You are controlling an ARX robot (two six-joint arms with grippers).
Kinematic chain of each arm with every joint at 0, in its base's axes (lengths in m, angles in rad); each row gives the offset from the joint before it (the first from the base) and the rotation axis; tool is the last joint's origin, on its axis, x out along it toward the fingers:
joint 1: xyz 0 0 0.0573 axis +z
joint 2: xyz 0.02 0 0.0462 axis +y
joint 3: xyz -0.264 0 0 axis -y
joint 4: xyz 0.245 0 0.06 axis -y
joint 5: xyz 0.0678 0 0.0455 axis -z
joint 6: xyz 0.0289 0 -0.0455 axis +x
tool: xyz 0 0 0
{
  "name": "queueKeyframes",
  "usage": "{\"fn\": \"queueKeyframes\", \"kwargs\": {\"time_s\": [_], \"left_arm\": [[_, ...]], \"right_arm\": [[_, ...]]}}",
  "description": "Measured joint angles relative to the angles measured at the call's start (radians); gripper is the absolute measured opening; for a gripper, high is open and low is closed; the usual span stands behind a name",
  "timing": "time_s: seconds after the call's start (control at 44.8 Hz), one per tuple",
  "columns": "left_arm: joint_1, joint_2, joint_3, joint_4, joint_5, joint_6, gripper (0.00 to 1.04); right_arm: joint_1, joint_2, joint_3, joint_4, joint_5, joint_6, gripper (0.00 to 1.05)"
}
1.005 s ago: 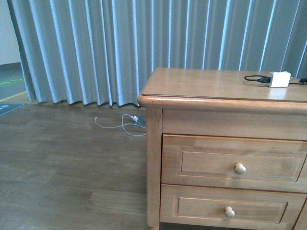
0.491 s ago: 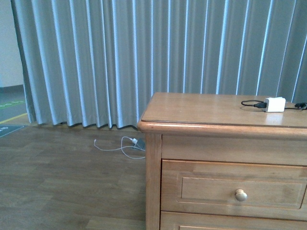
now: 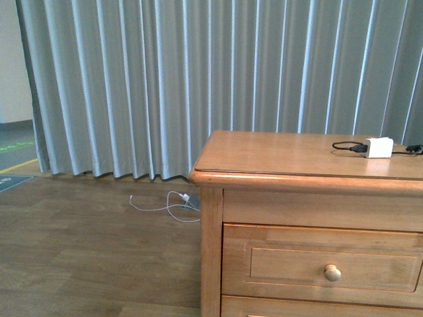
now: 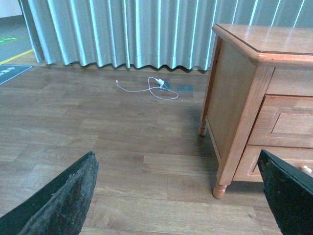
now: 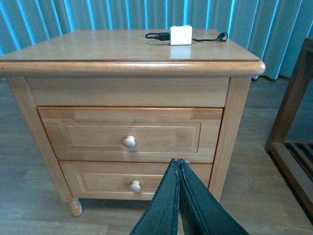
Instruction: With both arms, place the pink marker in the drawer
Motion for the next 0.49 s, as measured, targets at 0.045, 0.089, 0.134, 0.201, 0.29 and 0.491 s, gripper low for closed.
{"fn": "queueKeyframes", "kwargs": {"time_s": [0.045,0.089,0.134,0.201,0.29,0.491], "left_arm": [[0.0,0.0,0.0,0.0,0.0,0.0,0.99],[0.0,0.0,0.0,0.0,0.0,0.0,0.99],[0.0,0.0,0.0,0.0,0.0,0.0,0.99],[0.0,0.0,0.0,0.0,0.0,0.0,0.99],[0.0,0.0,0.0,0.0,0.0,0.0,0.99],[0.0,0.0,0.0,0.0,0.0,0.0,0.99]], "right_arm": [[0.0,-0.033,0.0,-0.027,0.0,0.0,0.01],[0.0,-0.064,0.0,-0.053,0.0,0.0,0.01],[0.0,-0.085,0.0,-0.074,0.0,0.0,0.01],[0.0,-0.114,0.0,-0.103,0.0,0.0,0.01],[0.0,-0.161,0.0,-0.148,0.0,0.0,0.01],[0.0,-0.237,0.0,-0.222,0.0,0.0,0.01]]}}
